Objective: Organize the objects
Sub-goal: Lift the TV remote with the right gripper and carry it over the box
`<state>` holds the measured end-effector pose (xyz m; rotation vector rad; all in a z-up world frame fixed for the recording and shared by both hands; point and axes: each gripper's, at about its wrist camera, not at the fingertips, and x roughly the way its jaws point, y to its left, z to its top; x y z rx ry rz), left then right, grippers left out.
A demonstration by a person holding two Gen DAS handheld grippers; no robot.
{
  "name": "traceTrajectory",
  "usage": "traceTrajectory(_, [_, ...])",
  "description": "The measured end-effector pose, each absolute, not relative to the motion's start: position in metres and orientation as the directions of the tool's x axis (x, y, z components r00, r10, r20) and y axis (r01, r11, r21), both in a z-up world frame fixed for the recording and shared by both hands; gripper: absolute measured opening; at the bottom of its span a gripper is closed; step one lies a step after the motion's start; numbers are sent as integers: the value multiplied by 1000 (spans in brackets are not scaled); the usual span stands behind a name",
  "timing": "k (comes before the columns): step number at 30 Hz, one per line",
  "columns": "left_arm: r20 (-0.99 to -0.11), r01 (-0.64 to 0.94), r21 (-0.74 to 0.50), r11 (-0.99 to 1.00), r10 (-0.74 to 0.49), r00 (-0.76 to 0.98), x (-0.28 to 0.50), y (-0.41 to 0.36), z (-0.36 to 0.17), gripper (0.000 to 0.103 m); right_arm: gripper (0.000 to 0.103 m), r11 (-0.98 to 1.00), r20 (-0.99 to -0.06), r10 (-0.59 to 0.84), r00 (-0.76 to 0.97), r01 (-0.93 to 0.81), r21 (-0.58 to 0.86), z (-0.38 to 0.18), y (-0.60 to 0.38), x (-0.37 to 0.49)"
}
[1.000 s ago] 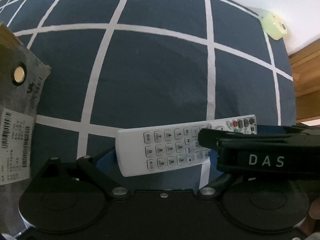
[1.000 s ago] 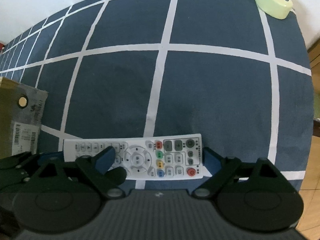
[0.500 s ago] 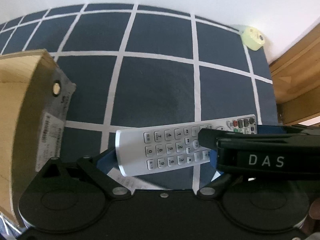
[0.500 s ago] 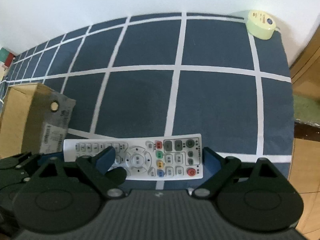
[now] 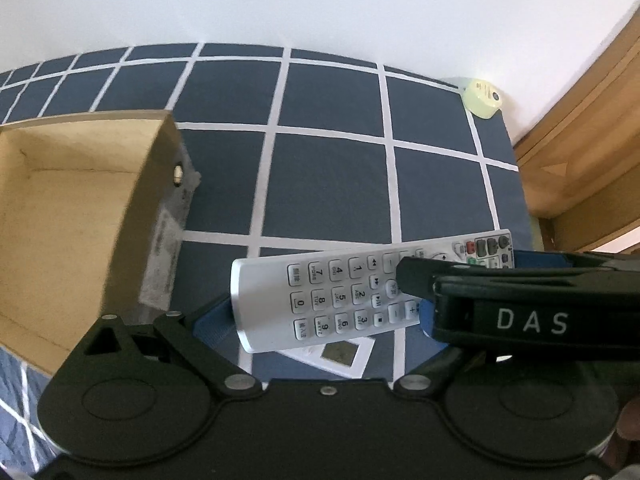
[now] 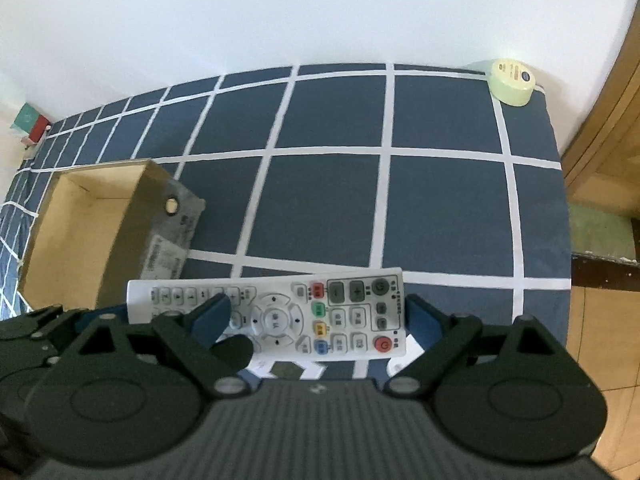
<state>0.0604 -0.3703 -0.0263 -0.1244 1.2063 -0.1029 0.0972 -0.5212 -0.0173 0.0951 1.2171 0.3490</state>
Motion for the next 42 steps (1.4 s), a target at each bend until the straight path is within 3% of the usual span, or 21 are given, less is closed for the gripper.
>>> traceTrajectory(17, [-912,88,-116,989,-141,384,16,-281,17,97,92,944,-873,327,361,-158,288,17,-439,24])
traceTrajectory(42, [-897,188,-92,978,-163,410,-10,-118,38,97,92,948,-847,308,432,-72,309,35,-273,-40])
